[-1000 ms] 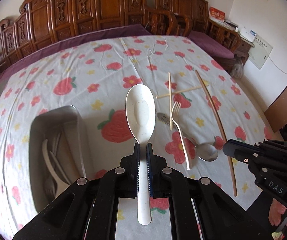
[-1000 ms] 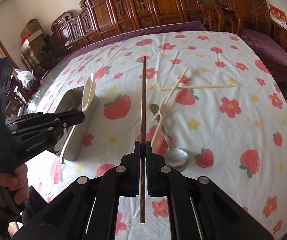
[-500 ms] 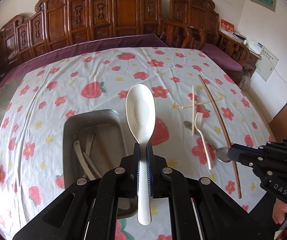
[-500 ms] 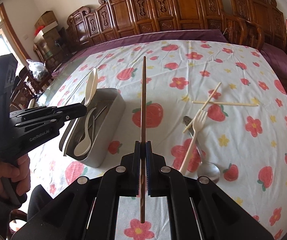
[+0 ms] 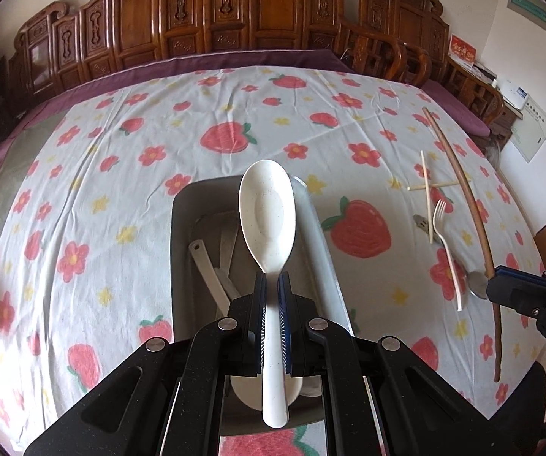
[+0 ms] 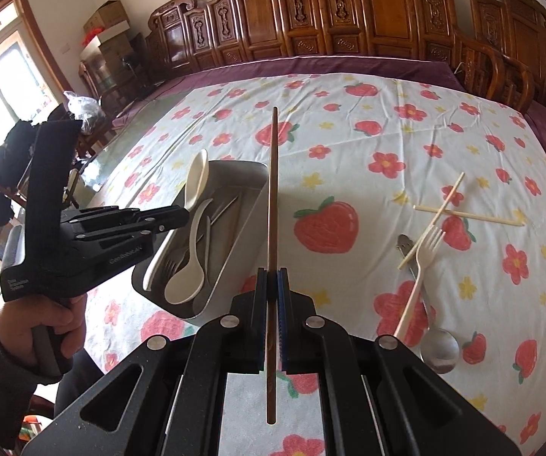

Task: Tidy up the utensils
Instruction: 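Carry the white spoon over the tray with the left tool while the right tool holds the chopstick, then lower the spoon and chopstick into the tray and open both tools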

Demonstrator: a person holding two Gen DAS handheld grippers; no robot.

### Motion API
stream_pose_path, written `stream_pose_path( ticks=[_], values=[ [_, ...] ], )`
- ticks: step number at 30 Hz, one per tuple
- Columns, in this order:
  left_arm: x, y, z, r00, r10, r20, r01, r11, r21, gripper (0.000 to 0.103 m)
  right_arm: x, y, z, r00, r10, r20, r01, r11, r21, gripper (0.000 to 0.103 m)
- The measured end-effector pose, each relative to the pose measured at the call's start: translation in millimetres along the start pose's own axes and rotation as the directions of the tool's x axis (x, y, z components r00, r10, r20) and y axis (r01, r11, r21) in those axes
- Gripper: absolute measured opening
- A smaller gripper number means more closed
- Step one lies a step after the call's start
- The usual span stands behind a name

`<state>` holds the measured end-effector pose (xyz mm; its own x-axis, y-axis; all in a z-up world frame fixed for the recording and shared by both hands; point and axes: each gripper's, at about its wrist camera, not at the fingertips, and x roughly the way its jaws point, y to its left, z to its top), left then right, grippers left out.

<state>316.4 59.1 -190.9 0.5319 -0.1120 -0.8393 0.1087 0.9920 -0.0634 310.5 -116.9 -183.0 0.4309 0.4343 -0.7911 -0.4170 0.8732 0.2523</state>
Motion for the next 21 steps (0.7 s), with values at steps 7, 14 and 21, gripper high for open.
stream_pose_path(
  ticks=[7,14,21],
  values=[
    [11,11,-6,1.000,0.000,-0.026,0.000,1.000,-0.020,0.006,11,17,6,1.000,0.003,-0.013,-0.003,1.000,-0.024,0.006],
    [1,23,-10,1.000,-0.005,-0.008,0.004,0.999,-0.033,0.013,20,28,12,1.000,0.012,-0.020,-0.012,0.999,-0.039,0.006],
    [-22,43,-16,0.999,0.003,0.034,-0.001,0.998,-0.060,0.023,37,44,19,0.999,0.038,-0.032,-0.040,0.998,-0.039,0.006]
  ],
)
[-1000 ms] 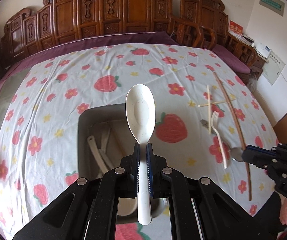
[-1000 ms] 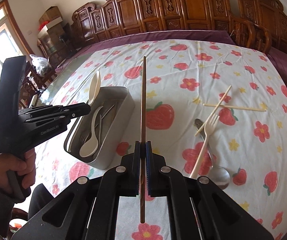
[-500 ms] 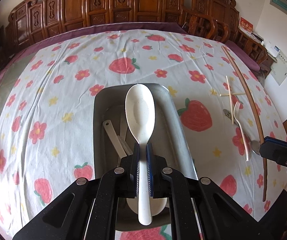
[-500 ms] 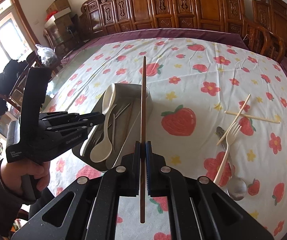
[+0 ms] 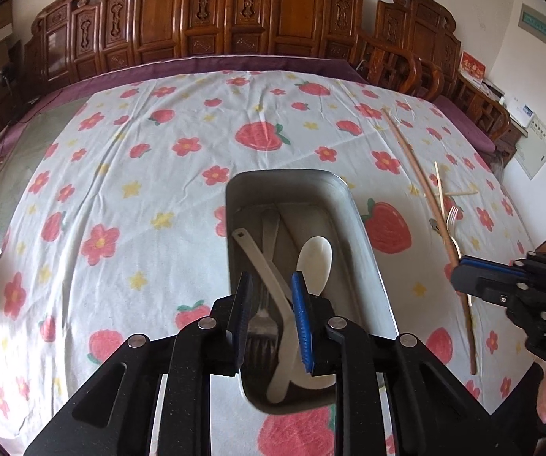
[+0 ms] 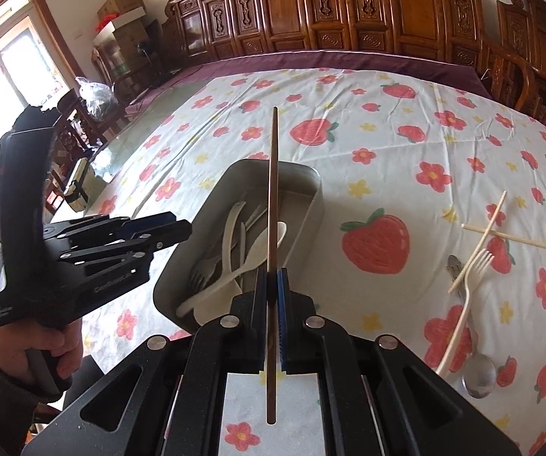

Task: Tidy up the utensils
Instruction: 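Lower the spoon and chopstick into the tray and open both tools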

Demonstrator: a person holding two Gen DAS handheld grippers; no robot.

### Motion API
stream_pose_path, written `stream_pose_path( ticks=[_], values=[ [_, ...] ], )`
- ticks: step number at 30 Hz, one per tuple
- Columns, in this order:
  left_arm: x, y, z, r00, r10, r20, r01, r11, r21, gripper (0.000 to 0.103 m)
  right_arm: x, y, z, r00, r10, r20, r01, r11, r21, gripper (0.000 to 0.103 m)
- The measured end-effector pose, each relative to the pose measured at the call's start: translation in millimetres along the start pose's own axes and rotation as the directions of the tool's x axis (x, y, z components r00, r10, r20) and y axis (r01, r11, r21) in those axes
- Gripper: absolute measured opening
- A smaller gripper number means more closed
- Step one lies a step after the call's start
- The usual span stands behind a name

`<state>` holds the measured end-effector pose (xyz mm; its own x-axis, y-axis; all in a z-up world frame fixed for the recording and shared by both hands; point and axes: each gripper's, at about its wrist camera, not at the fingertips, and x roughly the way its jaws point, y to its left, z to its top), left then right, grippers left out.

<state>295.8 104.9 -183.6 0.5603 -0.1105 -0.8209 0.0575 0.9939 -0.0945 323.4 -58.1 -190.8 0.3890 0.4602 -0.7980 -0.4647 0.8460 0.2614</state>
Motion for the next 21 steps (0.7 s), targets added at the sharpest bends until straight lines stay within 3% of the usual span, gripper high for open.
stream_pose_path(
  ticks=[15,21],
  values=[
    [-44,32,-9,0.996,0.041,0.080,-0.040,0.999,-0.013,0.036,68,21,25,0.996,0.076,-0.043,-0.073,0.994,0.079,0.006],
    [-53,39,-10,0.994,0.045,0.097,-0.042,0.999,-0.028,0.038,87,30,24,0.999,0.030,-0.037,-0.029,0.999,0.026,0.006]
  ],
)
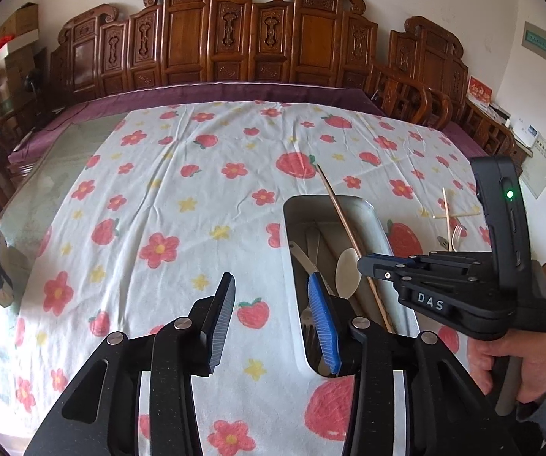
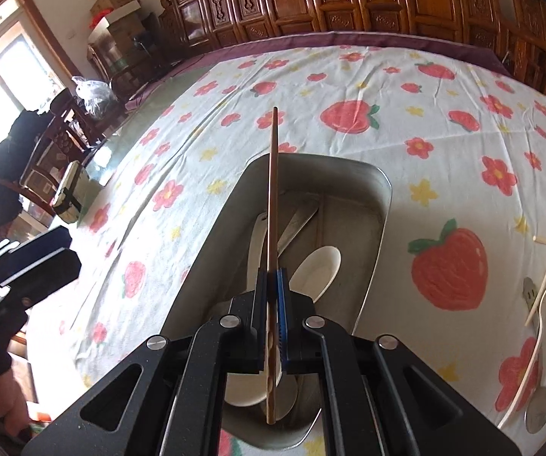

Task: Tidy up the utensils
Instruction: 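Lower the spoon and chopstick into the tray and open both tools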

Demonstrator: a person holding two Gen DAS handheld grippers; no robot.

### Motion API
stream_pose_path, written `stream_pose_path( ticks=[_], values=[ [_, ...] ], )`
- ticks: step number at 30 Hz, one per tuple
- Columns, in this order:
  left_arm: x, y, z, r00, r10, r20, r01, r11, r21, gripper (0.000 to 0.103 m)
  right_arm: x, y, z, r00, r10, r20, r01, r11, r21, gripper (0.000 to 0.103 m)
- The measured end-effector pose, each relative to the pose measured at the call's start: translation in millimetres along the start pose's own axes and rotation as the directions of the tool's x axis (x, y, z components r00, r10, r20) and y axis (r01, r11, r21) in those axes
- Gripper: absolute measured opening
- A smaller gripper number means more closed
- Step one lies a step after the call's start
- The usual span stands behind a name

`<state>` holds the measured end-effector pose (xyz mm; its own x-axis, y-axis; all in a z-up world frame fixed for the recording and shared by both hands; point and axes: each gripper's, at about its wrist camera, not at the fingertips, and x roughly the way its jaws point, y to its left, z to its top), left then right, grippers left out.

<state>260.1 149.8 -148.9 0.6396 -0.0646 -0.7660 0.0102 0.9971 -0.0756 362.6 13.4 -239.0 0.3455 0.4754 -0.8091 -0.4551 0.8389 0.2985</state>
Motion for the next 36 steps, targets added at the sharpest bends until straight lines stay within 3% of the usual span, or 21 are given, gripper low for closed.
stream_pose_path(
  ticks=[9,18,28,36],
  values=[
    [1,3,-1,1.000,0.002,-0.003,-0.002,1.000,-0.005,0.038,23,2,-13,0.995,-0.067,-0.073,0.062,0.996,-0.065,0.006],
    [0,-6,-2,1.000,0.002,0.000,-0.002,1.000,0.006,0.040,7,6,-12,0.999,-0.032,-0.044,0.029,0.997,-0.068,0.008],
    [1,-36,1,1.000,-0.028,0.000,0.028,0.999,0.038,0.047,-49,-10,-29,0.999,-0.022,0.029,0.025,0.997,-0.078,0.008],
    [10,-80,3,0.997,-0.081,-0.012,0.082,0.993,0.088,0.056,-107,-63,-60,0.991,-0.104,0.084,0.109,0.993,-0.052,0.008]
  ],
)
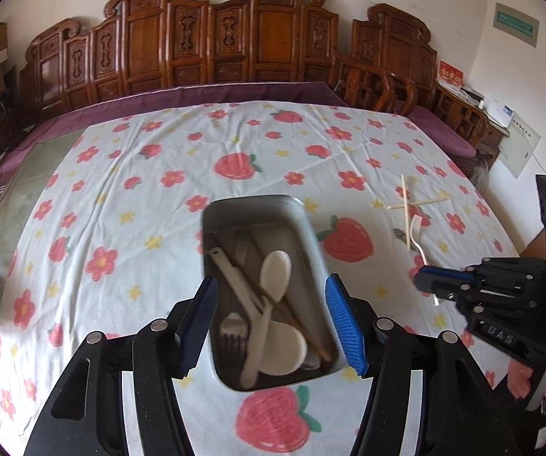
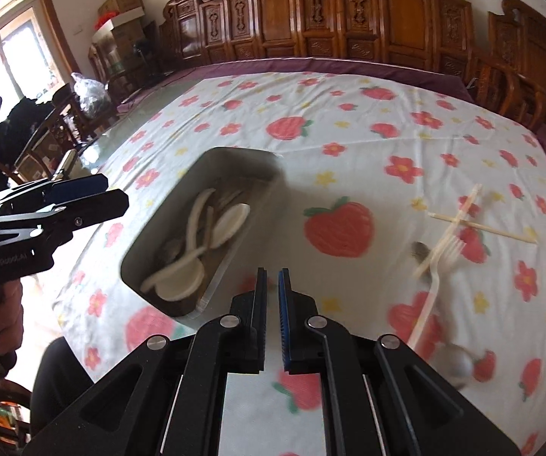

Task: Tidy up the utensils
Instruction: 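Lower the spoon and chopstick into the tray and open both tools, then grasp the white plastic fork handle with the left tool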

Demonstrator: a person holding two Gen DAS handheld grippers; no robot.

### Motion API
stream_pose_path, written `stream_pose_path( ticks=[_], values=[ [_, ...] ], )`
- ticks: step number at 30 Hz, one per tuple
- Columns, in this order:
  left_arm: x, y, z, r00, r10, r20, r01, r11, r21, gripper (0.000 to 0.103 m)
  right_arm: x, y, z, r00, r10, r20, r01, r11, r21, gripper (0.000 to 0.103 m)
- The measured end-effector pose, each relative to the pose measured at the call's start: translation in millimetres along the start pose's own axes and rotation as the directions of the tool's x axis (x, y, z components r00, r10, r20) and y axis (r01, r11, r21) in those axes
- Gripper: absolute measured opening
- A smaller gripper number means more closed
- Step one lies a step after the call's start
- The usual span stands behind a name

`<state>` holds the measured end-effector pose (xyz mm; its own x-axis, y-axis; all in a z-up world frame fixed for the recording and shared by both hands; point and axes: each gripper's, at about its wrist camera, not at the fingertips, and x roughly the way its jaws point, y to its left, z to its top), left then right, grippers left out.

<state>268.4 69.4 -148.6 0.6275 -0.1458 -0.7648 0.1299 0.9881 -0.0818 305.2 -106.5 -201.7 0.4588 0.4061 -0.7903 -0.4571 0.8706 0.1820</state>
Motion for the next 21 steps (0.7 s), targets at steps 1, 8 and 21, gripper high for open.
stream_pose_path(
  ticks=[1,8,21],
  values=[
    [2,-6,0,1.000,-0.007,-0.002,0.007,1.000,0.007,0.056,-8,-10,-5,1.000,-0.019,0.005,0.019,1.000,0.005,0.008],
    [20,-49,2,0.998,-0.053,-0.030,0.055,0.997,0.047,0.056,-39,-76,-39,0.990,-0.138,0.008,0.138,0.989,0.057,0.008],
    [59,-127,-4,0.987,-0.115,-0.116,0.130,0.983,0.127,0.056,-45,-139,-83,0.987,-0.159,-0.025,0.161,0.972,0.169,0.020]
  ],
)
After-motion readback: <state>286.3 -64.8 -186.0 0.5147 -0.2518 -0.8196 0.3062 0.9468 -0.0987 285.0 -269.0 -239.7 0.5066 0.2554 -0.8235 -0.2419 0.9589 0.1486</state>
